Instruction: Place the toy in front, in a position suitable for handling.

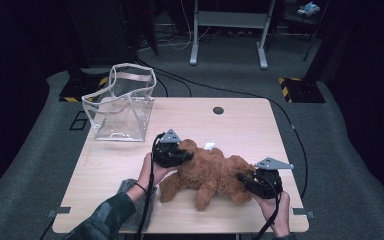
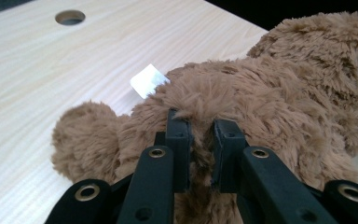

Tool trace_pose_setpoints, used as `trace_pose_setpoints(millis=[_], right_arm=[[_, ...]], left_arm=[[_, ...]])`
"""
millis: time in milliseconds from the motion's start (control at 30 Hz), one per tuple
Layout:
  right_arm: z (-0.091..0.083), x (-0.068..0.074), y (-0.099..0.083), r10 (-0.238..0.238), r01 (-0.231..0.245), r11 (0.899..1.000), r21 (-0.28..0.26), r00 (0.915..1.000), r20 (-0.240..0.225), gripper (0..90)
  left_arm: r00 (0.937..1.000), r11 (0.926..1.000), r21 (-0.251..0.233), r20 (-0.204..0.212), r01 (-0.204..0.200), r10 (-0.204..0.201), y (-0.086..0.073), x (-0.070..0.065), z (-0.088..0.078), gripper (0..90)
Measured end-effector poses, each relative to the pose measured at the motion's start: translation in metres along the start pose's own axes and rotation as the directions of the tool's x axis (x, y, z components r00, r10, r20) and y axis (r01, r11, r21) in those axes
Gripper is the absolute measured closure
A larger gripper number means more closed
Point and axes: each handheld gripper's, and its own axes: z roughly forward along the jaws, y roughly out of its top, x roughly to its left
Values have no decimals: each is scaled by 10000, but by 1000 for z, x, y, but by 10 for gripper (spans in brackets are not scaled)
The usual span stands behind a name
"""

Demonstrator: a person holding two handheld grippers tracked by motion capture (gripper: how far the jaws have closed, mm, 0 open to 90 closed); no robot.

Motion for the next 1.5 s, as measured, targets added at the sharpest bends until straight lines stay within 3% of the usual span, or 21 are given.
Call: trace_pose_setpoints(millis=[167,367,700,900,1100,1200,1267,1367,1433,1500], right_arm=[[1,-3,19,-349,351,9992,-213,9994,63,684],[14,-7,41,-600,605,9975,-353,9981,145,683],[46,-11,68,-744,758,9967,-290,9962,460,682],[71,-17,71,-432,434,9991,-31,9979,491,674],[102,-22,63,-201,169,9985,511,9979,623,665],[108,-24,62,22,-35,9998,198,9978,661,659],[110,-24,63,76,-88,9998,176,9974,713,642],[109,-24,67,165,-177,9997,163,9972,731,573],[103,-24,69,42,-48,10000,76,9973,734,520],[95,-22,70,69,-72,10000,21,9958,914,380]], left_arm=[[9997,9997,-241,-230,39,-45,9,6,-8,797],[9974,9991,-408,-699,149,-177,17,19,-13,797],[9869,9990,-415,-1597,166,-230,30,39,-12,799],[9803,9993,-129,-1938,352,-370,30,49,-5,798],[9686,9965,797,-2486,244,-39,23,58,11,793],[9662,9938,942,-2557,592,-333,18,65,18,790],[9654,9923,978,-2562,760,-487,15,69,20,785],[9618,9942,652,-2660,851,-649,13,71,19,756],[9599,9946,611,-2729,841,-644,13,73,16,681],[9582,9944,425,-2742,964,-812,13,74,13,574]])
